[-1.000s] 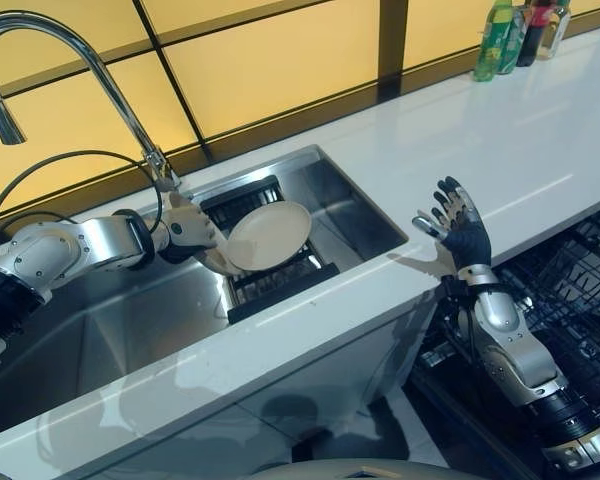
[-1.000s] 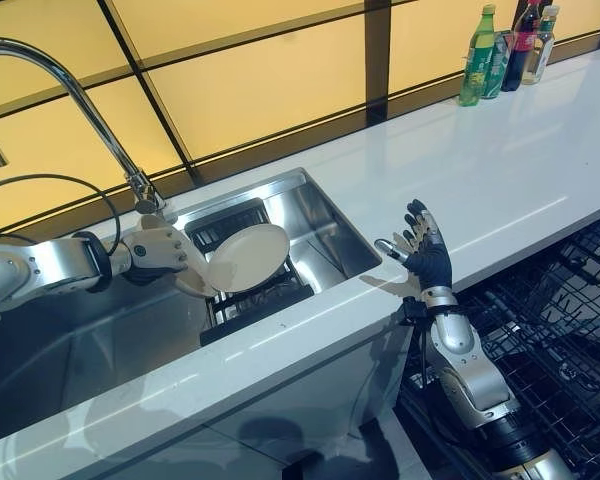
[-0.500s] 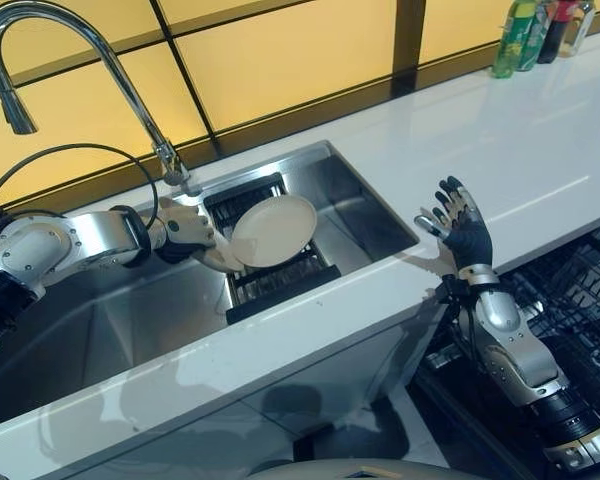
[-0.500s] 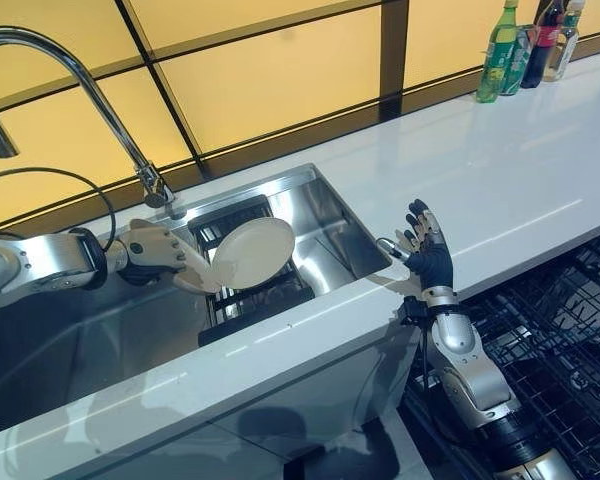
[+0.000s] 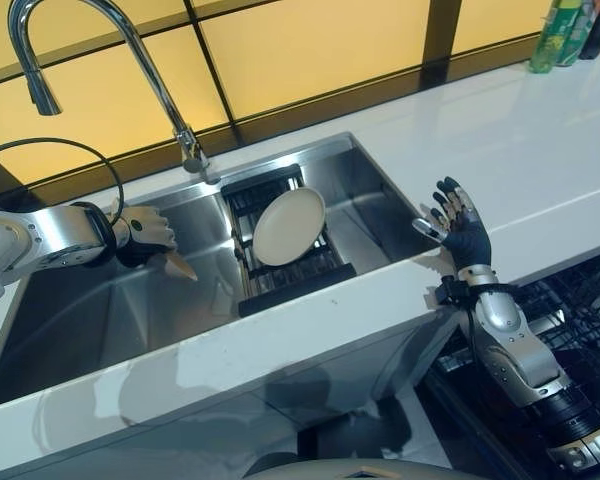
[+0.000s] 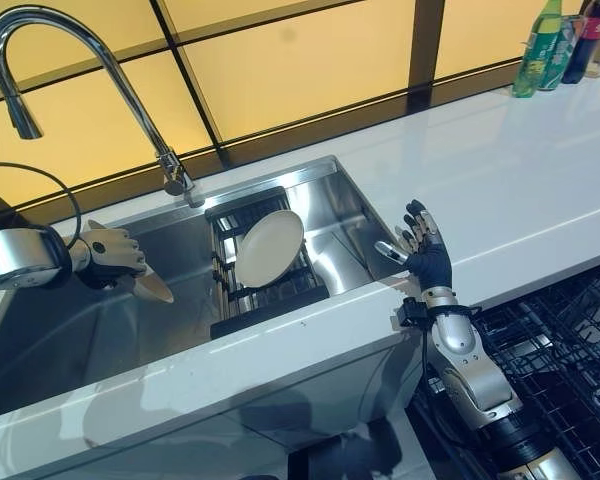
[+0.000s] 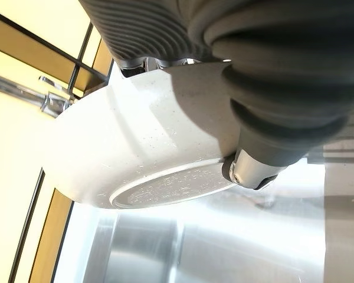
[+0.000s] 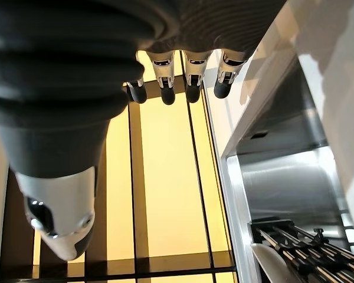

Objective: Pick up plates and place into dishwasher.

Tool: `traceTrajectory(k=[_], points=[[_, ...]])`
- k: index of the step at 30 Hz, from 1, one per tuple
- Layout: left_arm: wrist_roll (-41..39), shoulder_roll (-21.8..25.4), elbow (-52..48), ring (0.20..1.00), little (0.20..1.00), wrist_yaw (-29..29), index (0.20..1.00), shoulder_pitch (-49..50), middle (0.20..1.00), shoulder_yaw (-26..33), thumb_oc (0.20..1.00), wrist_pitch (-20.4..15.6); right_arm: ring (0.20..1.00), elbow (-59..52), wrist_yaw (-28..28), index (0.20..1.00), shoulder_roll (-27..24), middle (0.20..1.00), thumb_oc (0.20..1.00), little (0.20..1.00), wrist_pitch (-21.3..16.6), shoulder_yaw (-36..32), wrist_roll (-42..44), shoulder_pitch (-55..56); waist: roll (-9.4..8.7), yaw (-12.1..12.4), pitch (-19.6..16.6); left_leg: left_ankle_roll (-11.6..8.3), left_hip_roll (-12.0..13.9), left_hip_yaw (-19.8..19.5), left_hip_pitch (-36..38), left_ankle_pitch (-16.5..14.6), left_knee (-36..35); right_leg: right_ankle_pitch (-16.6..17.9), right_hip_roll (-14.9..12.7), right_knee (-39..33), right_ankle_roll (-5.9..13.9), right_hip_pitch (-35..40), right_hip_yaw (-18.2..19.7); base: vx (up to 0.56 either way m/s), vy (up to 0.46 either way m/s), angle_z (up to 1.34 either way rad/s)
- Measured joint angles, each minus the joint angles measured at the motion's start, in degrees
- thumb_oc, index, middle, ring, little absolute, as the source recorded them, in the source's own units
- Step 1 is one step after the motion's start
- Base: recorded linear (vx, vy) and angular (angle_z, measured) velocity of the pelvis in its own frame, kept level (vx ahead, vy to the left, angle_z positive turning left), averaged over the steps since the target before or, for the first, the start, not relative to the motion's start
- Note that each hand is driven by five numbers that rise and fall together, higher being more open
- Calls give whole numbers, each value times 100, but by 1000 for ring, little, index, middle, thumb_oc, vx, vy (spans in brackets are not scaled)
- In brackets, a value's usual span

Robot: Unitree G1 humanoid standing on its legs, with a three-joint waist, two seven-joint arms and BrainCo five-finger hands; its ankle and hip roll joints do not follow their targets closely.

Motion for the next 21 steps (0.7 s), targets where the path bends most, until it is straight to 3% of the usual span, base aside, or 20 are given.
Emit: traceTrajectory(k=[3,8,9,12,15,21], points=[[-189,117,2,200,200,450,200,-3,200,-8,200,124,1000,1,-4,1000,6,1000,1000,1000,-80,46,-1,-74,-20,65,20,-3,4,4,2,-2,-1,0,1,2,0,-3,0,0,0,0],[-514,192,-11,200,200,2279,200,-5,200,54,200,602,1000,-3,86,1000,5,1000,1000,1000,-244,31,-17,-119,-91,135,64,-4,6,-13,-3,-1,2,0,11,4,0,1,-7,-22,-8,1],[-717,184,-55,200,200,2633,200,44,200,231,200,624,1000,-4,180,1000,1,1000,1000,1000,-278,-13,-22,-117,-114,205,79,-4,10,-22,-17,0,10,0,16,3,0,-6,-13,-38,-33,1],[-1148,102,-892,200,200,3370,200,937,200,1879,200,723,1000,-21,508,1000,1,1000,1000,1000,-406,-355,-203,-132,-228,245,136,-3,4,-67,-70,8,22,0,19,2,0,-31,-58,-28,-30,8],[-1391,-300,-1421,200,200,3649,200,1569,200,3002,200,709,1000,-211,737,1000,-74,1000,1000,1000,-481,-525,-404,-269,-269,261,128,16,4,-108,-71,18,26,0,12,7,0,-14,-100,-16,-32,8],[-1921,-959,-1807,200,200,3385,200,1617,200,3166,200,619,1000,-708,1221,1000,-367,1000,1000,1000,-480,-528,-886,-1127,-345,262,84,23,15,-133,-58,33,26,0,32,0,0,13,-128,-2,-6,2]])
